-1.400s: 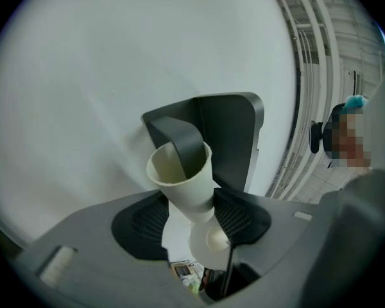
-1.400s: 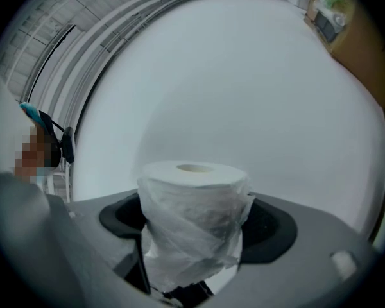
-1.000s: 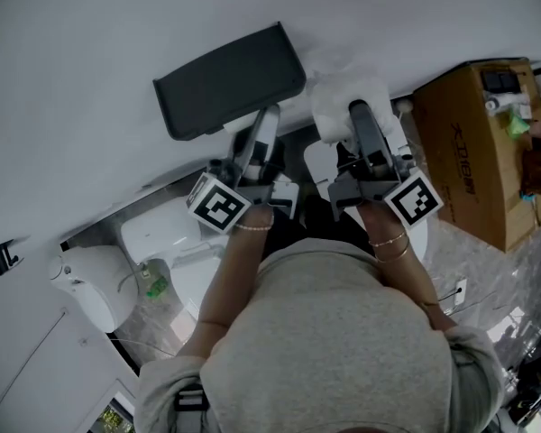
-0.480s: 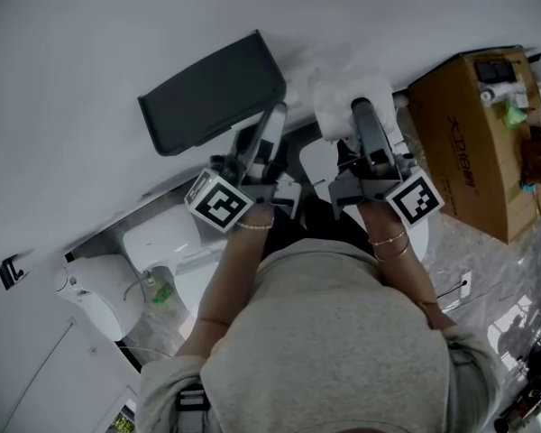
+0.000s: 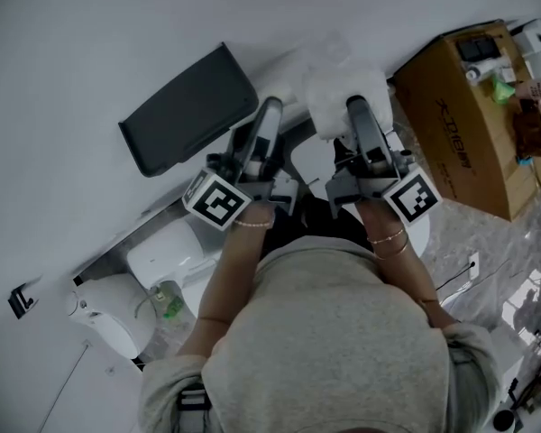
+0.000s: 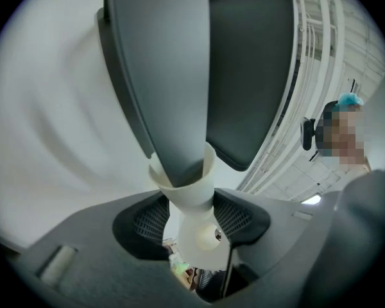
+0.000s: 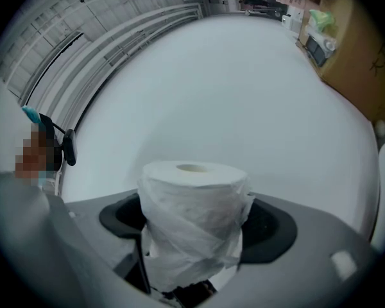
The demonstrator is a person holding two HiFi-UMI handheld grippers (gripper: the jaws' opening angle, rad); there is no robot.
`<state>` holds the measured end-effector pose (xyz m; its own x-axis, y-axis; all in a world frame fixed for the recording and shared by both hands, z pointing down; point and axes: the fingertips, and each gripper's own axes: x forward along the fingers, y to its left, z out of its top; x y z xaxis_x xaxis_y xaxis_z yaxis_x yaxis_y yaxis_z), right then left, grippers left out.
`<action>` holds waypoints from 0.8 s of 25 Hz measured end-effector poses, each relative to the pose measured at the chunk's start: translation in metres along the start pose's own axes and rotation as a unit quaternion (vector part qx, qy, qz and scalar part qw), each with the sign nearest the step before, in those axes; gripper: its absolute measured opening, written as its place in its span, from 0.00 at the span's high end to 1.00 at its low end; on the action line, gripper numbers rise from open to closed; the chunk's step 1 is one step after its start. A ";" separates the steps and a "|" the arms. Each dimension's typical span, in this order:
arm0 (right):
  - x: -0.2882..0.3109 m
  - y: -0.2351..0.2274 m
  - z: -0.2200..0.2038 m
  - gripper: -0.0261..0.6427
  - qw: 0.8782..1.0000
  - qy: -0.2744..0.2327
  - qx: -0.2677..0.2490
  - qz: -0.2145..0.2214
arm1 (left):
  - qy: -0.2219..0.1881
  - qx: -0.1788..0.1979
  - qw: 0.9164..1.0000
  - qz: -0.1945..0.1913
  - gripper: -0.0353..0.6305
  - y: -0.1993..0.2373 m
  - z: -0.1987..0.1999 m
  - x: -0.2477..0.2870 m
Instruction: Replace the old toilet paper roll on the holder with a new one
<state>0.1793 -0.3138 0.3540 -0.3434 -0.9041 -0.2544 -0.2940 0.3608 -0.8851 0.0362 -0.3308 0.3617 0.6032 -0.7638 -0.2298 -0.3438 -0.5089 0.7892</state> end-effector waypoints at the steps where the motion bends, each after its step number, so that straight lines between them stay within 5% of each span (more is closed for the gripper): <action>1: -0.002 -0.001 0.003 0.32 1.000 -0.004 0.000 -0.002 | 0.004 -0.001 1.000 -0.003 0.62 -0.001 -0.003 0.002; 20: -0.037 -0.001 0.039 0.32 0.998 -0.056 -0.020 -0.023 | 0.089 -0.024 0.994 -0.058 0.62 -0.029 -0.055 0.021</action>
<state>0.2270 -0.2893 0.3492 -0.2270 -0.9390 -0.2584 -0.3438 0.3255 -0.8808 0.0982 -0.3109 0.3653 0.7563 -0.6161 -0.2202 -0.2319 -0.5671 0.7903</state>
